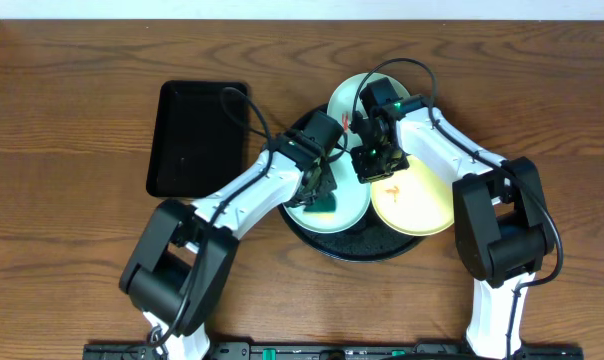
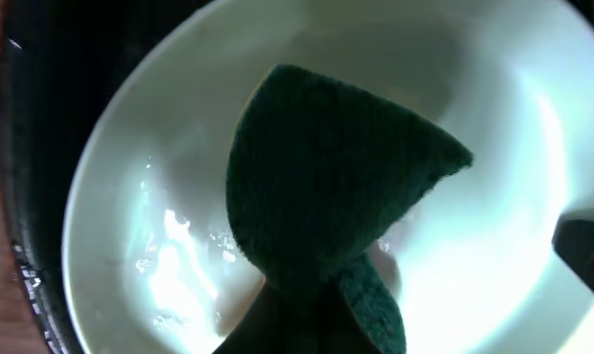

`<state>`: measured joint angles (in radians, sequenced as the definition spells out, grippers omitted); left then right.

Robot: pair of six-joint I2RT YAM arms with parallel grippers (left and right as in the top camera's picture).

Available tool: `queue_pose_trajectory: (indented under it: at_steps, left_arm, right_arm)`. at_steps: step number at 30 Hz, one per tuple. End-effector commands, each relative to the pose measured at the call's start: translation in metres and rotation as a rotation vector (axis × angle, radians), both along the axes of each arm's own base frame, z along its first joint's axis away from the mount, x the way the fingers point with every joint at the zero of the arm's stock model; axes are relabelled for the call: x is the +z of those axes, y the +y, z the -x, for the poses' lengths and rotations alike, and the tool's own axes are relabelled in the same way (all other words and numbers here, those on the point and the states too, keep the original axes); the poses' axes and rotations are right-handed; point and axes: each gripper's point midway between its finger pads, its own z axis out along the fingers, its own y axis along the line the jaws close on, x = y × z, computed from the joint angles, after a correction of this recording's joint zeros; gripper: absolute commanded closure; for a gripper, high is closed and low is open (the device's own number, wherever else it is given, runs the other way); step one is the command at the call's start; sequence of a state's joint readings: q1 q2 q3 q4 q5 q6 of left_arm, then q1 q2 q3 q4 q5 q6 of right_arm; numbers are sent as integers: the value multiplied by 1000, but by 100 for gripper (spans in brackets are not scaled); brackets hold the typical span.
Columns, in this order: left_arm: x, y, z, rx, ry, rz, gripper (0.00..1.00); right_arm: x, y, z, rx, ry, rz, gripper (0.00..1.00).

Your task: Clean dirty plates on tray and stack at the side

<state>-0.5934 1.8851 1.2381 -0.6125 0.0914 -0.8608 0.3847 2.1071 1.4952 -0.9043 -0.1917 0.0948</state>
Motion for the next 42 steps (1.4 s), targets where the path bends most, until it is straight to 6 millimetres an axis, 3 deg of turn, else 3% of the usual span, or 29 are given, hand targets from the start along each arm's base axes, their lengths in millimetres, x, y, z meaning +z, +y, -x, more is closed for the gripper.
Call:
queue_pose_trajectory:
  at_steps: [1, 4, 10, 14, 20, 25, 30, 34, 38, 42]
  left_arm:
    - [-16, -5, 18, -39, 73, -6, 93]
    - [-18, 4, 20, -85, 70, -61, 92]
    - [-11, 72, 12, -47, -12, -433, 92]
    - [3, 104, 4, -38, -77, -625, 93]
    - [25, 109, -3, -19, -132, -641, 93]
    - [84, 112, -14, 67, -270, -539, 93]
    - [156, 143, -14, 211, -430, -427, 93]
    - [193, 181, -2, 323, -489, -398, 92]
    - [202, 216, 14, 406, -462, -418, 92]
    - [188, 219, 14, 316, -373, -361, 93]
  right_arm:
    - [-9, -10, 2, -2, 12, 41, 98]
    - [-9, -10, 2, -1, 12, 42, 98]
    - [-9, -10, 2, -1, 13, 42, 99]
    - [-9, -10, 2, -1, 13, 41, 98]
    - [-8, -9, 1, -1, 8, 39, 99]
    - [2, 3, -1, 3, 14, -20, 99]
    - [23, 7, -6, 7, -22, -36, 99]
    - [47, 10, -12, 12, -73, -50, 99]
    - [78, 4, -25, 9, -173, -1, 99]
    - [114, -14, -36, 2, -300, 140, 99]
